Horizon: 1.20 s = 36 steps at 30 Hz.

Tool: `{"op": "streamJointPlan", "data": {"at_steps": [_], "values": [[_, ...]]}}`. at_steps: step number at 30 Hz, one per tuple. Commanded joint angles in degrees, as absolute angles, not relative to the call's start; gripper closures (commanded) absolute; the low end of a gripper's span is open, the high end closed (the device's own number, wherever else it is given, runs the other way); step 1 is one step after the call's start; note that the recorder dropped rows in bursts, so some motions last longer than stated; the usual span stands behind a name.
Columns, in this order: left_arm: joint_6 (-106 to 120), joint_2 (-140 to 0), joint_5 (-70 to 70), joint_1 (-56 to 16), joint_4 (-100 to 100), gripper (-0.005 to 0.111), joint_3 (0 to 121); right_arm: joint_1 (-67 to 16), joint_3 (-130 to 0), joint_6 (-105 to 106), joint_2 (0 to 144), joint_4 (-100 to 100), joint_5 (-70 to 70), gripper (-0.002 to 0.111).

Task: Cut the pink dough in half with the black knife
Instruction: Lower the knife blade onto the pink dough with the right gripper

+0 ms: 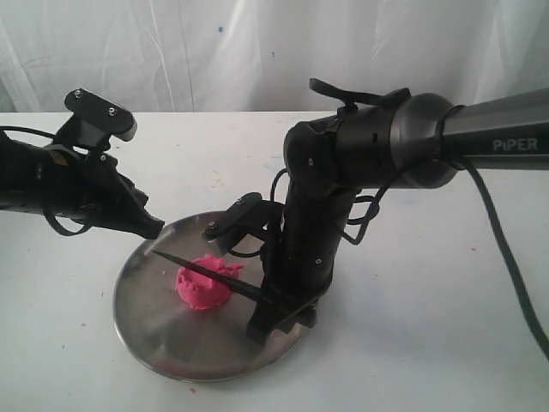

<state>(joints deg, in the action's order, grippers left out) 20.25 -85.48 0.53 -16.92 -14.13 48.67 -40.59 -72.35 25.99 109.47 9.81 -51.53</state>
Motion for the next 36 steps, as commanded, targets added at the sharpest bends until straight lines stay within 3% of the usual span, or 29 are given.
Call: {"op": "streamJointPlan", "data": {"at_steps": [1,20,36], "values": [[17.60,-85.78,-0.43,-16.75,-15.04,0.107,48.73,-40.60,-72.67,26.40,109.67,9.23,-51.88,0.108],[9.66,-90.23,-1.22,-16.87,-16.26,0.107,48.73,-40.60,-72.67,25.31,109.93,7.49,-52.10,0.108],[10.43,-92.30,1.49,-21.31,-15.23,0.107,48.73,-40.47,-72.67,22.68,110.27,4.19,-49.61,0.108]]}}
